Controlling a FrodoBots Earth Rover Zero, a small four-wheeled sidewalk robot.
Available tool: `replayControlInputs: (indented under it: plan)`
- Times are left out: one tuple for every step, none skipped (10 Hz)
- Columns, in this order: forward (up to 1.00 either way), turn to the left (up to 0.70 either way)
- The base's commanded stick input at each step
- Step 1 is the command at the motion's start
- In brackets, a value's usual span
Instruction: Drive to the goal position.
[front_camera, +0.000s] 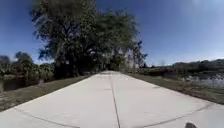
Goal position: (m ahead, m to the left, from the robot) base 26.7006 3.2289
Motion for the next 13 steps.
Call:
replayControlInputs:
  plan:
    - [1.0,-0.04]
    - [1.0,0.0]
    - [1.0,0.0]
    - [1.0,0.0]
    - [1.0,0.0]
    - [1.0,0.0]
    - [1.0,0.0]
    - [1.0,-0.01]
    - [1.0,-0.03]
    - [1.0,-0.06]
    - [1.0,-0.09]
    - [1.0,-0.1]
    - [1.0,-0.04]
